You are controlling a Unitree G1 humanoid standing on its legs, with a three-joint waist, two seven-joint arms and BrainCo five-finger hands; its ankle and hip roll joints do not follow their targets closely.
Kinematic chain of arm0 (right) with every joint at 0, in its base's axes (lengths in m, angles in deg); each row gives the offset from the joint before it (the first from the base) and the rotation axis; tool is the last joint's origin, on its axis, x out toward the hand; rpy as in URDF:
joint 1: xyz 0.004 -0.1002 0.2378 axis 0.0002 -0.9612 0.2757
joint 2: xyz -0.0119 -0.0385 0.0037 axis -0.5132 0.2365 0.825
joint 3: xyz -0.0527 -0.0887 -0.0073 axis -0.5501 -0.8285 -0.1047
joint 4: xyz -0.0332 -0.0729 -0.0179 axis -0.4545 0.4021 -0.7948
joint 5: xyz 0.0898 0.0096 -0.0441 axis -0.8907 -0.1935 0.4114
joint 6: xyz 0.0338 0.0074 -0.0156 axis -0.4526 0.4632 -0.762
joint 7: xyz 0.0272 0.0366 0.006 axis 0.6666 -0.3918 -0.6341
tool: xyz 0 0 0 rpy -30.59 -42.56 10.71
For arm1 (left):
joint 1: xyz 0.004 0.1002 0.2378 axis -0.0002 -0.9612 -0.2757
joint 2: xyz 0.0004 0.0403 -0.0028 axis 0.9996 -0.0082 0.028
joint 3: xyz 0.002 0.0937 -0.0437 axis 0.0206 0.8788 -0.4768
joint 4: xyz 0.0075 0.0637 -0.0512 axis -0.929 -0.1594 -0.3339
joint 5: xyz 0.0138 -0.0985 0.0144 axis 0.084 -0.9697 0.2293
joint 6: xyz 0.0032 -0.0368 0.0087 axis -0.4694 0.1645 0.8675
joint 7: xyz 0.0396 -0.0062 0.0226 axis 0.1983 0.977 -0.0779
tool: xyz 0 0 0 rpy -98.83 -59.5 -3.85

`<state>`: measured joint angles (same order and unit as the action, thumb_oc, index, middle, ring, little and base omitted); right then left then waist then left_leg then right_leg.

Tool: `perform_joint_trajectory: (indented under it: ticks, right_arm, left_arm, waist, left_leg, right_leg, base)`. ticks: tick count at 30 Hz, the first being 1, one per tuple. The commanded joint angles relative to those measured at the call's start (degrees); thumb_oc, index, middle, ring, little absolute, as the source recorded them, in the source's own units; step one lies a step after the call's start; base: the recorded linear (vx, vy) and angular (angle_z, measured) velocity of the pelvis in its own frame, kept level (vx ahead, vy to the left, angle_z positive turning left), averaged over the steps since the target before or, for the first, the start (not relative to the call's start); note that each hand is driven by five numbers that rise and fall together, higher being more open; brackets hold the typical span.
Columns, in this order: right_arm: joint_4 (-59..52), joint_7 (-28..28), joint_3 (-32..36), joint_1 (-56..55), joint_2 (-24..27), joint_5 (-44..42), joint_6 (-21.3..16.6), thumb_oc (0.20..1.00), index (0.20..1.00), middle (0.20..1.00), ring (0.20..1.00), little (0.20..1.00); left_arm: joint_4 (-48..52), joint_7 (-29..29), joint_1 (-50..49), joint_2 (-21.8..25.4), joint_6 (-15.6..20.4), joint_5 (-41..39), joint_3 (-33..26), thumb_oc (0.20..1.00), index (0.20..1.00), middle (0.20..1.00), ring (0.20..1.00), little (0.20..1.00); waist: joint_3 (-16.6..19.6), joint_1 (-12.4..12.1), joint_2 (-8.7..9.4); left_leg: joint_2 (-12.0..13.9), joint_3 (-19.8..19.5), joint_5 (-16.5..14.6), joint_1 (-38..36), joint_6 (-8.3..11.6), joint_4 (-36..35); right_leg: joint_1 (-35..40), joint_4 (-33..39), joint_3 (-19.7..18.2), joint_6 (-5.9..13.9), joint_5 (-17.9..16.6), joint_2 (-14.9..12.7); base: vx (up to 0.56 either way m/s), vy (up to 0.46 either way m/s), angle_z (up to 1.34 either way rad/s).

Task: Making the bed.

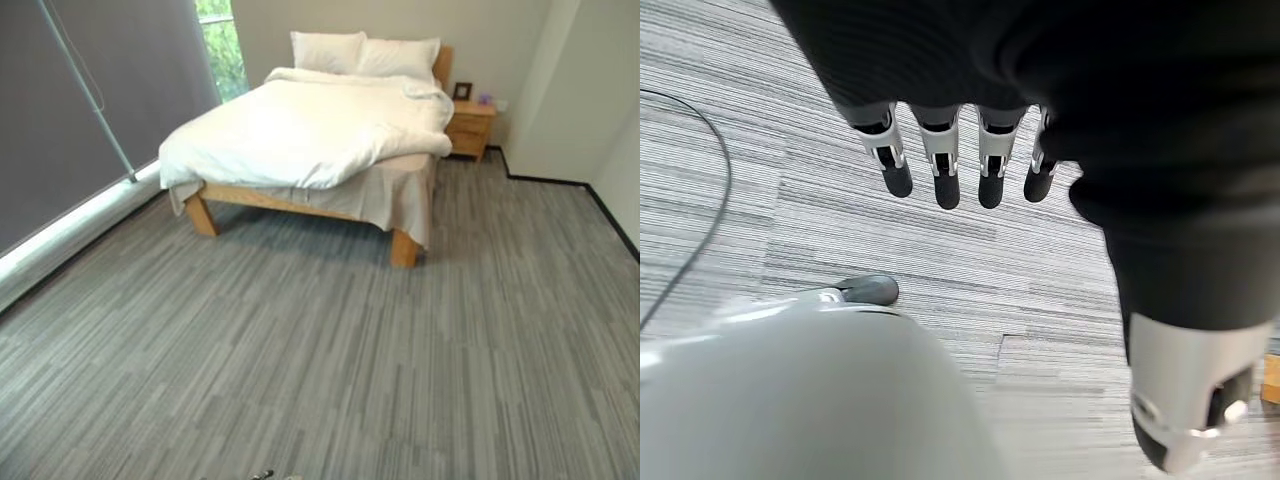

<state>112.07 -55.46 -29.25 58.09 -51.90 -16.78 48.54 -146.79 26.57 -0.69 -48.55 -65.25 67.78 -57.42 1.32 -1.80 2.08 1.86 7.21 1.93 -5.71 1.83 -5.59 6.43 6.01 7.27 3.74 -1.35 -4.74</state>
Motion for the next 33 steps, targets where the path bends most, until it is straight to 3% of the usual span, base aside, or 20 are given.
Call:
perform_joint_trajectory:
  ticks: [1,4,5,6,8,17,19,20,21,22,24,26,27,28,29,31,33]
  right_arm:
    - [-15.22,1.47,-0.30,7.30,5.03,-2.29,-2.28,1.000,1.000,1.000,1.000,1.000]
    - [-34.42,3.59,1.79,5.66,9.66,0.80,-2.33,1.000,1.000,1.000,1.000,1.000]
    - [-34.59,3.62,1.81,5.50,9.64,0.84,-2.22,1.000,1.000,1.000,1.000,1.000]
    - [-42.62,4.72,3.17,3.77,10.78,3.52,-2.98,1.000,1.000,1.000,1.000,1.000]
    - [-46.60,5.23,3.58,2.98,10.89,5.39,-3.68,1.000,1.000,1.000,1.000,1.000]
    - [-50.95,3.35,0.95,1.02,8.22,5.15,-3.48,1.000,1.000,1.000,1.000,1.000]
    - [-52.81,3.40,1.10,0.89,8.42,5.30,-3.66,1.000,1.000,1.000,1.000,1.000]
    - [-53.79,4.04,1.20,1.68,8.66,6.07,-3.99,1.000,1.000,1.000,1.000,1.000]
    - [-53.41,4.46,1.08,2.38,8.48,6.13,-4.23,1.000,1.000,1.000,1.000,1.000]
    - [-53.38,4.47,1.07,2.44,8.48,6.13,-4.24,1.000,1.000,1.000,1.000,1.000]
    - [-54.30,5.33,1.17,3.25,7.91,6.11,-4.28,1.000,1.000,1.000,1.000,1.000]
    - [-55.05,5.58,2.36,3.05,7.10,6.03,-4.08,1.000,1.000,1.000,1.000,1.000]
    - [-55.13,5.59,2.37,2.97,7.12,6.05,-4.03,1.000,1.000,1.000,1.000,1.000]
    - [-56.22,5.42,3.39,1.52,7.34,6.06,-4.13,1.000,1.000,1.000,1.000,1.000]
    - [-56.35,5.52,3.52,1.10,7.34,6.33,-4.05,1.000,1.000,1.000,1.000,1.000]
    - [-55.72,5.96,3.43,1.22,7.14,6.99,-3.83,1.000,1.000,1.000,1.000,1.000]
    - [-56.25,5.87,3.78,1.28,6.91,6.99,-3.57,1.000,1.000,1.000,1.000,1.000]
  left_arm:
    - [5.99,0.90,11.38,2.35,1.17,-5.14,0.60,1.000,1.000,1.000,1.000,1.000]
    - [27.17,1.92,10.98,7.21,0.88,-9.90,0.74,1.000,1.000,1.000,1.000,1.000]
    - [27.37,1.96,10.81,7.25,0.76,-9.90,0.76,1.000,1.000,1.000,1.000,1.000]
    - [39.07,2.34,7.65,9.19,1.28,-12.64,-0.79,1.000,1.000,1.000,1.000,1.000]
    - [46.65,2.30,4.65,9.71,1.59,-14.42,-1.52,1.000,1.000,1.000,1.000,1.000]
    - [48.06,2.89,0.13,6.56,1.72,-13.74,-2.98,1.000,1.000,1.000,1.000,1.000]
    - [49.17,3.09,-1.05,6.42,1.77,-13.96,-3.63,1.000,1.000,1.000,1.000,1.000]
    - [49.87,3.18,-1.05,6.85,1.65,-13.38,-3.64,1.000,1.000,1.000,1.000,1.000]
    - [50.21,3.36,-0.80,7.14,1.70,-12.88,-3.56,1.000,1.000,1.000,1.000,1.000]
    - [50.21,3.36,-0.76,7.14,1.70,-12.88,-3.58,1.000,1.000,1.000,1.000,1.000]
    - [50.57,3.86,0.15,7.86,1.63,-11.54,-3.56,1.000,1.000,1.000,1.000,1.000]
    - [51.69,4.08,1.76,8.69,1.64,-8.76,-3.84,1.000,1.000,1.000,1.000,1.000]
    - [51.74,4.10,1.71,8.66,1.60,-8.73,-3.83,1.000,1.000,1.000,1.000,1.000]
    - [51.90,4.31,2.82,8.90,2.10,-8.88,-4.44,1.000,1.000,1.000,1.000,1.000]
    - [50.81,4.43,3.96,8.85,2.20,-8.94,-4.41,1.000,1.000,1.000,1.000,1.000]
    - [49.66,4.93,6.09,8.30,2.39,-8.56,-4.19,1.000,1.000,1.000,1.000,1.000]
    - [50.77,5.23,6.83,7.96,2.63,-8.24,-4.23,1.000,1.000,1.000,1.000,1.000]
  waist:
    - [-0.83,0.83,0.99]
    - [-1.41,1.35,0.41]
    - [-1.39,1.35,0.42]
    - [-1.89,1.23,0.25]
    - [-2.32,0.99,0.36]
    - [-4.28,-0.47,1.09]
    - [-5.23,-0.69,0.68]
    - [-7.05,-0.72,-0.12]
    - [-8.29,-0.62,-0.51]
    - [-8.27,-0.71,-0.41]
    - [-10.33,0.25,-1.34]
    - [-10.63,2.27,-1.53]
    - [-10.84,2.45,-1.89]
    - [-11.20,4.81,-1.36]
    - [-11.17,5.99,-1.01]
    - [-11.18,7.48,-0.97]
    - [-10.36,8.34,-1.01]
  left_leg:
    - [-2.81,-3.37,-2.88,-1.32,-0.96,0.59]
    - [-2.79,-3.03,-2.42,-0.71,-0.97,0.59]
    - [-2.78,-3.05,-2.44,-0.78,-0.97,0.59]
    - [-2.85,-3.28,-2.14,-0.41,-0.99,0.59]
    - [-2.96,-3.51,-2.10,-0.19,-1.07,0.59]
    - [-3.59,-3.56,-2.50,0.96,-1.73,0.59]
    - [-3.90,-3.40,-2.62,1.59,-2.39,0.59]
    - [-4.24,-3.34,-2.98,1.66,-3.62,0.59]
    - [-4.35,-3.13,-3.28,1.41,-4.19,0.75]
    - [-4.46,-3.01,-3.29,1.52,-4.24,0.80]
    - [-4.12,-2.93,-4.14,0.48,-4.89,0.97]
    - [-3.81,-2.20,-5.55,-3.54,-3.48,0.59]
    - [-3.40,-2.40,-5.78,-3.92,-3.39,0.59]
    - [-3.25,-3.77,-7.56,-7.41,-1.55,0.59]
    - [-2.51,-4.29,-8.32,-8.75,-0.73,0.59]
    - [-0.75,-5.06,-9.53,-10.99,0.64,0.59]
    - [0.92,-5.39,-9.91,-13.54,1.77,0.59]
  right_leg:
    - [-0.03,-1.01,-2.10,2.92,-1.50,-1.11]
    - [-0.92,-1.01,-2.40,3.29,-2.12,-1.01]
    - [-0.85,-1.01,-2.38,3.29,-2.10,-1.00]
    - [-1.12,-1.01,-2.12,3.43,-2.27,-1.08]
    - [-1.18,-1.01,-1.93,3.48,-2.32,-1.25]
    - [-2.02,-1.10,-1.27,4.35,-2.42,-2.20]
    - [-4.71,-5.56,-1.85,4.91,-2.01,-2.99]
    - [-10.55,-16.63,-3.21,6.31,-4.20,-3.72]
    - [-13.81,-22.81,-3.16,6.96,-7.01,-4.39]
    - [-14.13,-23.19,-3.36,7.02,-6.86,-4.49]
    - [-19.07,-31.86,-3.81,7.13,-9.13,-4.56]
    - [-24.31,-23.16,-0.13,7.02,-9.89,-6.76]
    - [-23.57,-22.68,0.32,7.00,-9.93,-6.46]
    - [-25.45,-11.58,0.47,8.16,-12.40,-5.94]
    - [-26.33,-6.91,0.23,8.54,-12.92,-5.21]
    - [-27.15,-1.10,0.92,9.10,-13.98,-3.82]
    - [-28.28,-1.44,3.25,9.38,-14.91,-3.65]
  base:
    - [-0.08,0.034,-0.19]
    - [-0.05,0.021,-0.13]
    - [-0.04,0.011,-0.22]
    - [-0.03,0.011,-0.12]
    - [-0.01,0.007,-0.03]
    - [0.01,0.029,0.00]
    - [-0.02,0.125,-0.03]
    - [-0.05,0.157,-0.12]
    - [-0.05,0.158,-0.23]
    - [-0.01,0.114,-0.24]
    - [0.15,0.095,-0.17]
    - [0.37,0.010,-0.02]
    - [0.50,-0.130,0.05]
    - [0.52,-0.170,-0.14]
    - [0.65,-0.234,-0.11]
    - [0.49,-0.222,0.24]
    - [0.46,-0.228,0.51]
